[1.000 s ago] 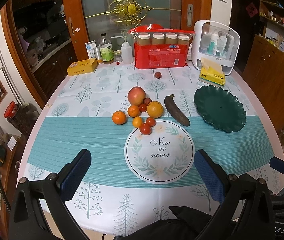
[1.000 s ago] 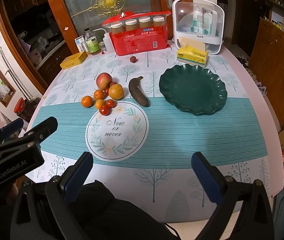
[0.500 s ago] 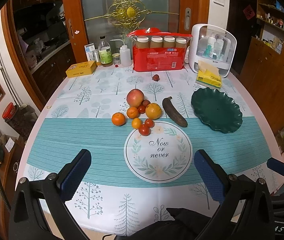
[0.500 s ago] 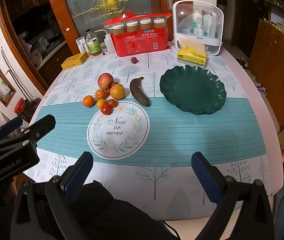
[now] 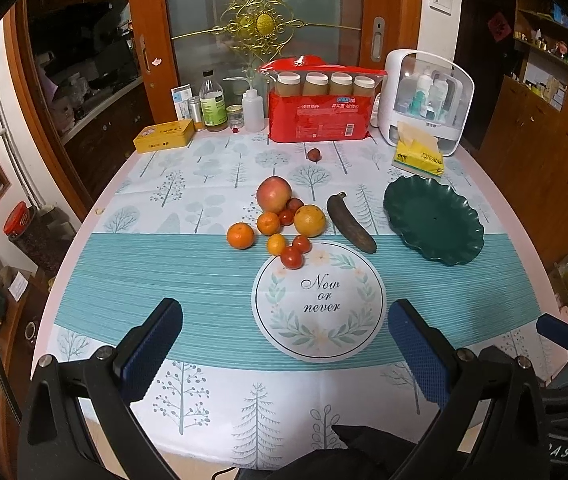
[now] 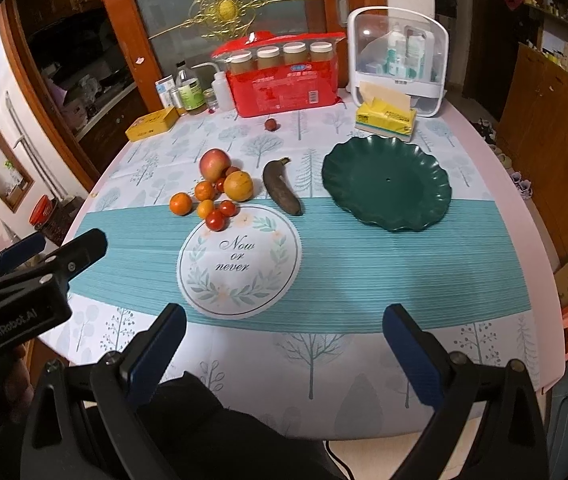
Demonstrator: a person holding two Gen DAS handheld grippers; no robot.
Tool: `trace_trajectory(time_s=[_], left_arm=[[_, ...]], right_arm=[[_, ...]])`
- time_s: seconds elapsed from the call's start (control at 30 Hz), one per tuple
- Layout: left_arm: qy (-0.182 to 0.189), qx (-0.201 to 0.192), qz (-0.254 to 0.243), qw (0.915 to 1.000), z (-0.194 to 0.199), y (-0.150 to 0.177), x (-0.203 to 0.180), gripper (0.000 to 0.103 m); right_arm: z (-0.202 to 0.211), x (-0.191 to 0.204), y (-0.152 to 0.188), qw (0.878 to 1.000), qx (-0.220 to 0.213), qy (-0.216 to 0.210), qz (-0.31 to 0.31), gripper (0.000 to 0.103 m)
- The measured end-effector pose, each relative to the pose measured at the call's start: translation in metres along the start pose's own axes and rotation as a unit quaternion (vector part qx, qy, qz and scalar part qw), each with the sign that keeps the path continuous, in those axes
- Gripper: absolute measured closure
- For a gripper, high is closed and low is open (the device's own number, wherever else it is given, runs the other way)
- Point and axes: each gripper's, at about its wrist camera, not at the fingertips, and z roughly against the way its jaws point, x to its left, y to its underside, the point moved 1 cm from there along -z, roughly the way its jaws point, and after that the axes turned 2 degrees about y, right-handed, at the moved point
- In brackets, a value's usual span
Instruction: Organize fruits
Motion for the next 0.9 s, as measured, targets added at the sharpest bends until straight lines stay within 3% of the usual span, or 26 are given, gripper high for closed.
trace_trajectory(time_s=[0.6,0.9], left_arm=[[-0.009,0.058,0.02,0.9981,-0.037,-0.012,0.016,0.001],[0.01,0.09,0.036,0.9952,-0.079,-0.032,0.03,0.001]], right_arm=[[-0.031,-0.026,-0.011,0.997,0.013,-0.042,-0.066,0.004],[-0.056,-0.02,-0.034,0.998,0.006,-0.039,-0.05,0.004]])
